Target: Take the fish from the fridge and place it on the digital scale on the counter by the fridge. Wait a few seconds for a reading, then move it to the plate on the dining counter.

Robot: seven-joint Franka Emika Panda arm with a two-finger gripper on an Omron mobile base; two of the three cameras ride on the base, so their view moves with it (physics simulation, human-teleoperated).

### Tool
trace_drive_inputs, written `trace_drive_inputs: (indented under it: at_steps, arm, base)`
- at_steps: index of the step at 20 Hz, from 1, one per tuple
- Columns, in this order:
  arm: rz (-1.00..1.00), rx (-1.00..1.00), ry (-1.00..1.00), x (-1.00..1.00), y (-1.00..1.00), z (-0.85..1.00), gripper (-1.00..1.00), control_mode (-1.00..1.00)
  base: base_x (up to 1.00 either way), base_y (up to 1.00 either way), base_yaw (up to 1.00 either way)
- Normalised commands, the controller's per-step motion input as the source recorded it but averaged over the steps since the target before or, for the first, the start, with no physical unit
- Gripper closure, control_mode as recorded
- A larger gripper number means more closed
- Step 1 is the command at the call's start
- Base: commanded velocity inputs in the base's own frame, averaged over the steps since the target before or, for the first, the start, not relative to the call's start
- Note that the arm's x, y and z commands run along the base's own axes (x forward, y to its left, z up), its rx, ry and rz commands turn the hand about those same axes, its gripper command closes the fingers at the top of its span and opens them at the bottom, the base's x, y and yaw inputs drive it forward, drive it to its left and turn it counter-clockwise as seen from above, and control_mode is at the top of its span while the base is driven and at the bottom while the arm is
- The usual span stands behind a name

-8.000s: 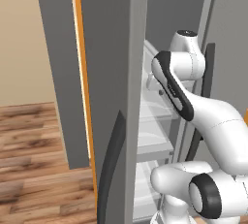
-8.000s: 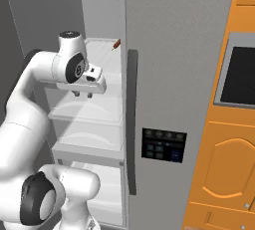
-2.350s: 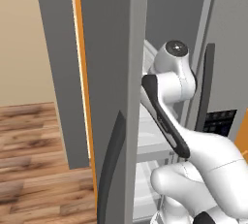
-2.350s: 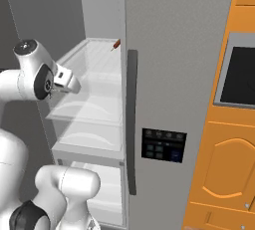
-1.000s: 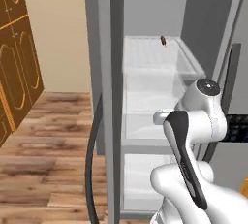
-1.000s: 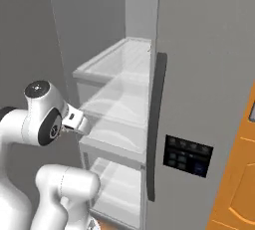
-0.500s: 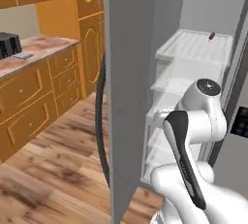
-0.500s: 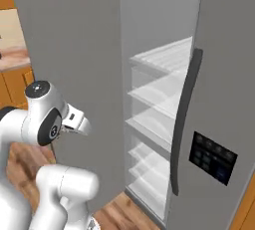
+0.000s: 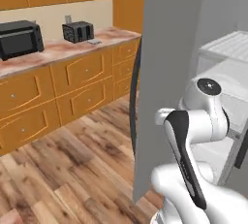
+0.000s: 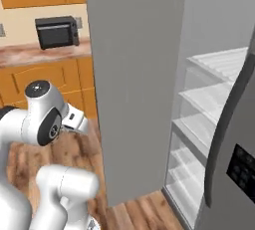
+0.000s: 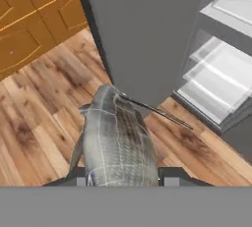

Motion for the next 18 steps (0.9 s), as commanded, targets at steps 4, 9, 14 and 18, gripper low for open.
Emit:
trace_drive_inputs:
  at_steps: [4,9,14,18]
  arm:
    - [0.00,0.00,0.00,0.00,0.00,0.00,1.00,1.00]
    - [0.00,0.00,0.00,0.00,0.00,0.00,1.00,1.00]
    - [0.00,0.00,0.00,0.00,0.00,0.00,1.00,1.00]
    - [0.00,0.00,0.00,0.00,0.00,0.00,1.00,1.00]
  base:
    - [0.00,0.09,0.79]
    - [0.02,0.25,0.77]
    - [0.65,0.02,0.45]
    - [1.00,0.00,0.09]
